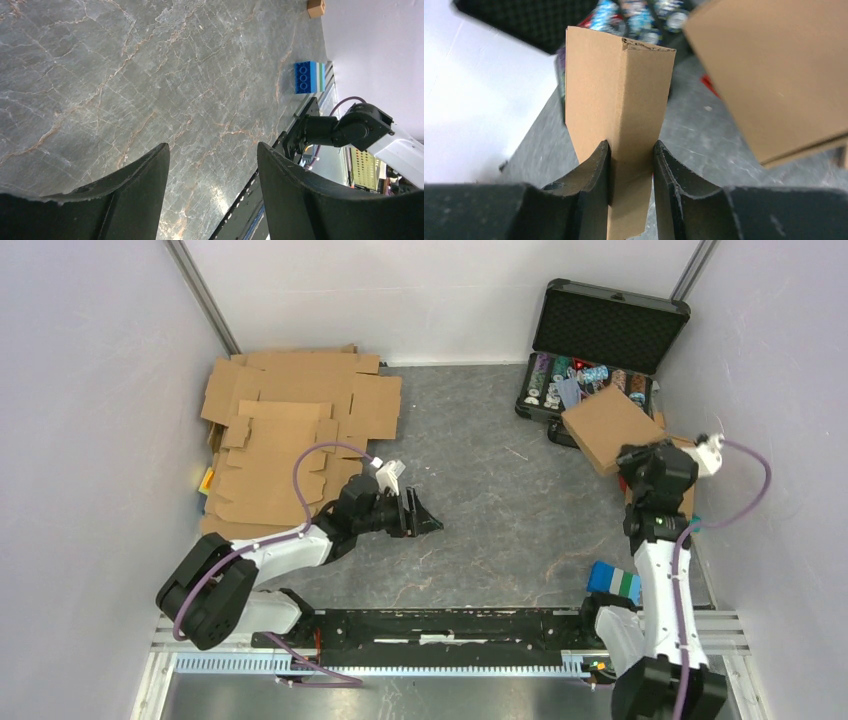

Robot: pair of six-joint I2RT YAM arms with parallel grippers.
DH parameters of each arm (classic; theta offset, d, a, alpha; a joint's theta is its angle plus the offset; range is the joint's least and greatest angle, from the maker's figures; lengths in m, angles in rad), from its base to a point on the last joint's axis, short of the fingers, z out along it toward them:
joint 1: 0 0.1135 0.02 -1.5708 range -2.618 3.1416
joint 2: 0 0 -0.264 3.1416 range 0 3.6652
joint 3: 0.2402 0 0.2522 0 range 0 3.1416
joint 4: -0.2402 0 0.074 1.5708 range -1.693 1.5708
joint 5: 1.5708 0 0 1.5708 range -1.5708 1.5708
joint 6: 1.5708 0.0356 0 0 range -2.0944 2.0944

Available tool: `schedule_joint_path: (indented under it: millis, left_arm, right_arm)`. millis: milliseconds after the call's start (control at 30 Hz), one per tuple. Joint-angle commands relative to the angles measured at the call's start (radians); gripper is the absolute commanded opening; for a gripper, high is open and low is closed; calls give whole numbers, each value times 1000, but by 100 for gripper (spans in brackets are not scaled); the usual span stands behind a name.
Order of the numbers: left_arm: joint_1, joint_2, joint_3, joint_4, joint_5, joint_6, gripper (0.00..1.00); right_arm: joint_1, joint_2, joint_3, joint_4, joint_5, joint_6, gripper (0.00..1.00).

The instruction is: Fold the paper box

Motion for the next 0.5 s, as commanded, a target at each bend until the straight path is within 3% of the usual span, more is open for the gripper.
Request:
schedule_joint_path:
  millis: [0, 167, 467]
  left_arm:
    - [2, -34, -27, 86, 19, 46, 71]
    - [1, -31, -30, 88, 23, 54, 69]
    - [2, -2, -27, 98, 28, 55, 69]
  right_arm:
    - [-144, -56, -160, 230, -58, 311, 5]
    - [-295, -108, -308, 404, -80, 392, 2]
    - [-510, -180, -514, 478, -71, 508, 4]
